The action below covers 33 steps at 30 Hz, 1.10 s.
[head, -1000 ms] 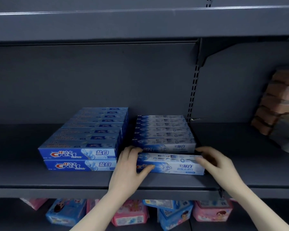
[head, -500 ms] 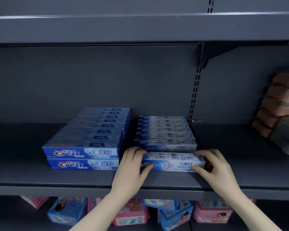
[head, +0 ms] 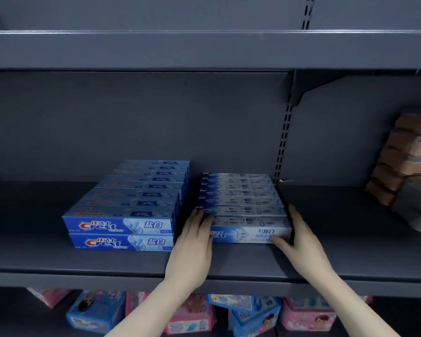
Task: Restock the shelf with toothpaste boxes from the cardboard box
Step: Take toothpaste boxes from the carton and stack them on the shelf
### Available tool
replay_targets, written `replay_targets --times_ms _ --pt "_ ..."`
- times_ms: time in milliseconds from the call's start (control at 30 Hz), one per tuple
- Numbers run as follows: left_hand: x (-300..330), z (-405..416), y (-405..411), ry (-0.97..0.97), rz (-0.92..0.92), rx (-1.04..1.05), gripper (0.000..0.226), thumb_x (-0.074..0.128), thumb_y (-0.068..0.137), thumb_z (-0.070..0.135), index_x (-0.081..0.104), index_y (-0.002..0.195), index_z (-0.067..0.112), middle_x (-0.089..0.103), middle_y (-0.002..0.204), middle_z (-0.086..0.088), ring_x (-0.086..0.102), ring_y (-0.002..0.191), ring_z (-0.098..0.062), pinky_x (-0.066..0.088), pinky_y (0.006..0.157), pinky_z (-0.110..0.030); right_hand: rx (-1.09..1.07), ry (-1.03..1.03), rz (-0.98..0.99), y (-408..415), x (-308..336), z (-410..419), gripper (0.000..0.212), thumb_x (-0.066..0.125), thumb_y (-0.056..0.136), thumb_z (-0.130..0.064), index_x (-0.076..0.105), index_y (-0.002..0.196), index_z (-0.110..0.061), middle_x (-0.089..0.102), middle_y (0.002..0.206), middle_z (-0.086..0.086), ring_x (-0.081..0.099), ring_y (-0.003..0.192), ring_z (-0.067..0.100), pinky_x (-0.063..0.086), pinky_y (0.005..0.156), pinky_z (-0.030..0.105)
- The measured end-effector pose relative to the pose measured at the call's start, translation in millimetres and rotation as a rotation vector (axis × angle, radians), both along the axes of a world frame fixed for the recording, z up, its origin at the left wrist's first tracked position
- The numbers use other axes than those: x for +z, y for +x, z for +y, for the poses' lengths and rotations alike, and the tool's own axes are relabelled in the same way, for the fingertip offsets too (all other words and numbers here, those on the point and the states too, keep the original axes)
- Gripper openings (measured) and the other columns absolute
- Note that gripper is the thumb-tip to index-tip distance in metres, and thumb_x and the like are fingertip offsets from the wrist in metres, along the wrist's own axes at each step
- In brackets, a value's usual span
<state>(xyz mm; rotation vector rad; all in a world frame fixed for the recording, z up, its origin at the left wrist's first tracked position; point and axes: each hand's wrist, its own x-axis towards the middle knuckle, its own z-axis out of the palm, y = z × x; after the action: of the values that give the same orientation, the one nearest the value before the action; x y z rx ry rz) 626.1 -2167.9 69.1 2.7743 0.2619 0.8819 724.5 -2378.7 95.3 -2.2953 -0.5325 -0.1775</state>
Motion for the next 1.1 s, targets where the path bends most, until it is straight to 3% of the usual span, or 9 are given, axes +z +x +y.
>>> replay_targets --times_ms 133,333,433,567,633,700,833,967,1100 --pt "0 1 1 0.025 0.027 0.005 0.048 0.065 0.083 0.009 0.051 0.129 0.005 0.049 0.136 -0.015 0.045 0.129 -0.03 0.032 0.103 -0.037 0.006 -0.026 0.1 4 3 6 0.082 0.064 0.087 -0.026 0.012 0.149 -0.015 0.057 0.128 0.012 0.056 0.114 0.029 0.044 0.081 0.031" --pt "0 1 1 0.032 0.053 -0.008 0.051 0.061 0.086 0.015 0.047 0.133 0.005 0.045 0.14 -0.015 0.04 0.132 -0.03 0.025 0.106 -0.036 0.008 0.044 0.116 4 6 5 0.069 0.069 0.082 -0.021 0.035 0.142 -0.015 0.06 0.126 0.005 0.055 0.117 0.023 0.039 0.079 0.022" --pt "0 2 1 0.029 0.067 -0.018 0.052 0.062 0.085 0.017 0.047 0.133 0.005 0.046 0.139 -0.015 0.041 0.131 -0.03 0.027 0.105 -0.036 0.01 0.071 0.145 3 8 6 0.069 0.069 0.082 -0.019 0.035 0.142 -0.014 0.058 0.128 0.005 0.053 0.119 0.023 0.038 0.08 0.021" --pt "8 -1 -1 -0.025 0.115 -0.06 0.057 0.051 0.093 0.027 0.031 0.144 0.011 0.022 0.153 -0.013 0.017 0.143 -0.026 0.01 0.112 -0.029 0.062 0.16 0.221 3 11 9 0.073 0.067 0.083 -0.013 0.028 0.144 -0.021 0.053 0.13 0.0 0.051 0.117 0.017 0.036 0.085 0.021" --pt "14 -3 -1 -0.14 0.146 -0.053 0.063 0.044 0.095 0.039 0.017 0.148 0.018 0.002 0.156 -0.008 0.001 0.145 -0.022 0.005 0.115 -0.028 0.134 0.288 0.289 0 18 10 0.067 0.065 0.084 -0.01 0.031 0.137 -0.032 0.051 0.126 -0.01 0.05 0.112 0.009 0.035 0.089 0.021" --pt "22 -7 2 -0.308 0.142 -0.011 0.069 0.043 0.094 0.047 0.01 0.149 0.022 -0.004 0.157 -0.004 0.0 0.144 -0.019 0.009 0.115 -0.029 0.145 0.416 0.339 -1 26 14 0.056 0.061 0.088 -0.012 0.031 0.132 -0.033 0.046 0.123 -0.019 0.044 0.112 0.003 0.032 0.09 0.018" --pt "30 -14 15 -0.719 -0.018 0.025 0.07 0.048 0.093 0.041 0.014 0.149 0.018 0.017 0.155 -0.002 0.018 0.142 -0.017 0.018 0.111 -0.026 0.076 0.566 0.397 14 28 19 0.071 0.056 0.091 -0.028 0.016 0.149 -0.018 0.027 0.151 -0.006 0.031 0.135 0.011 0.025 0.099 0.02" --pt "38 -14 30 -1.119 -0.156 0.072 0.062 0.049 0.095 0.036 0.023 0.147 0.016 0.032 0.15 -0.001 0.03 0.137 -0.019 0.022 0.105 -0.022 0.038 0.651 0.497 30 24 25 0.066 0.049 0.094 -0.034 0.017 0.149 -0.018 0.029 0.151 -0.001 0.034 0.136 0.018 0.028 0.101 0.024" --pt "42 -5 45 -1.385 -0.181 0.099 0.06 0.048 0.095 0.039 0.026 0.147 0.018 0.033 0.149 -0.002 0.032 0.136 -0.022 0.023 0.112 -0.033 0.016 0.686 0.548 41 22 34 0.058 0.041 0.096 -0.04 0.025 0.148 -0.018 0.036 0.148 0.001 0.039 0.132 0.02 0.03 0.101 0.026"
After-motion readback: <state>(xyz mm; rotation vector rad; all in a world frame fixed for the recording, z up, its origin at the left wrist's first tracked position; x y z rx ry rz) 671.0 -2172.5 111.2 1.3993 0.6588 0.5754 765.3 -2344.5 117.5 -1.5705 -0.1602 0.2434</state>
